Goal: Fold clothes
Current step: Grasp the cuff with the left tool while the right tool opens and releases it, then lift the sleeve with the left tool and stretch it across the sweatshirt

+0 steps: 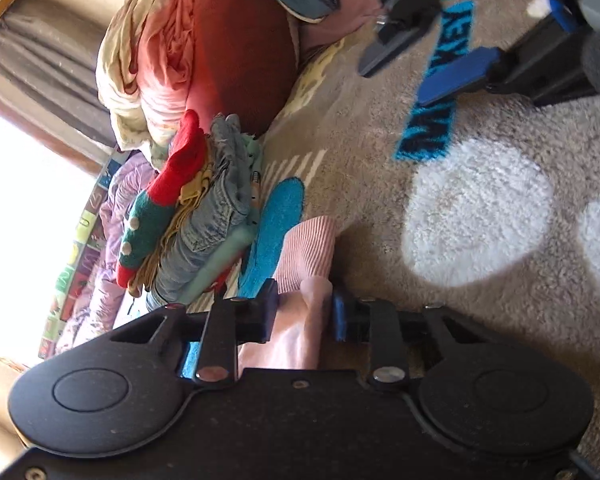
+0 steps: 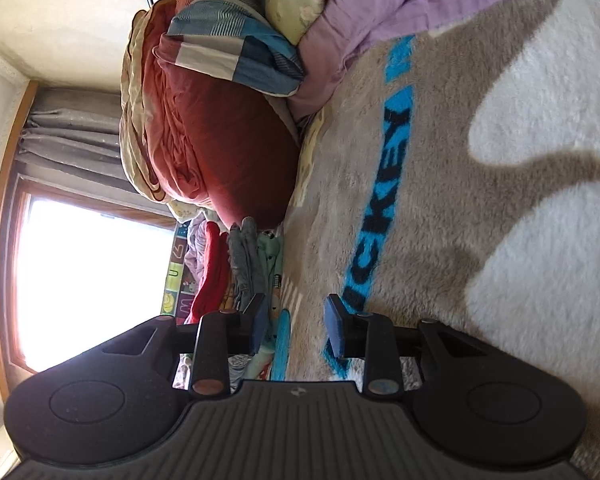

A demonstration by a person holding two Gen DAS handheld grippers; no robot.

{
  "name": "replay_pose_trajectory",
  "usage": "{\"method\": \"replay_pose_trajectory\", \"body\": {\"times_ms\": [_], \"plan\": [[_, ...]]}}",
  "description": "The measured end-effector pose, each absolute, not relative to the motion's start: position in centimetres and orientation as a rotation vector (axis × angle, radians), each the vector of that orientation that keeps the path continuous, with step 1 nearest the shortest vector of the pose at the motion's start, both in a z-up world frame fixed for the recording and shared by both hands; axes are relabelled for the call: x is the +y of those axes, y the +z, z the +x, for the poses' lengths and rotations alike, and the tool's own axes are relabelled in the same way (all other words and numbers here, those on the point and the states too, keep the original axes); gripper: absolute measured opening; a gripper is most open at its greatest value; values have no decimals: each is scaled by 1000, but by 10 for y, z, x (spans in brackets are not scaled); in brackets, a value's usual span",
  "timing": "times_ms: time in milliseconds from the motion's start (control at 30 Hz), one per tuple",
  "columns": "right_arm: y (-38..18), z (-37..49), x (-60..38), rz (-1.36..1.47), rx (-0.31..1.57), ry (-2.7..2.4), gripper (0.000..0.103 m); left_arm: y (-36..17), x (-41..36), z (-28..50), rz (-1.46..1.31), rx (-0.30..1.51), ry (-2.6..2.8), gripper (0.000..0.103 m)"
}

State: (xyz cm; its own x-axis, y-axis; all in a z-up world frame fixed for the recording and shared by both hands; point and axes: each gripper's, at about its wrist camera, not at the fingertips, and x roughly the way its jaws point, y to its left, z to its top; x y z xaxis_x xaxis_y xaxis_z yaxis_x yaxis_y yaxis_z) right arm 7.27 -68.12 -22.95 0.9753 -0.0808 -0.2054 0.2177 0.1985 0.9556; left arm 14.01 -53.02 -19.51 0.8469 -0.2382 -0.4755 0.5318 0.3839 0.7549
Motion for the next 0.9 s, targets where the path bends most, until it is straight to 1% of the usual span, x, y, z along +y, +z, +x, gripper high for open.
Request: {"method": "replay_pose_trajectory", "body": {"times_ms": [33,133,233,300,433,467,533,633,767,833,900], "plan": [[-228,72,-681,1345,123,-216,33,-194,-529,141,1066,316,-508,11],[-229,71,-683,1356,119,-216,33,-187,-522,143,1016,315,-526,9],[-228,69,-682,1346,124,-219,33,-169,-508,142,932,302,-540,8],[-226,69,-681,1330,131,-223,34,-149,-493,148,800,348,-572,8],[-222,70,-677,1297,147,-224,39,-101,-447,160,490,386,-642,8],[-220,70,-676,1287,151,-224,40,-91,-434,162,434,377,-649,8],[-218,71,-673,1268,158,-219,44,-71,-408,165,325,359,-659,8],[-212,76,-660,1212,187,-209,49,-47,-373,176,180,388,-656,8],[-200,90,-628,1118,240,-115,53,-24,-338,187,62,407,-642,8],[-190,94,-609,1054,246,-56,61,-16,-324,190,28,409,-627,7],[-179,94,-589,987,240,9,63,-8,-312,191,8,403,-614,8]]}}
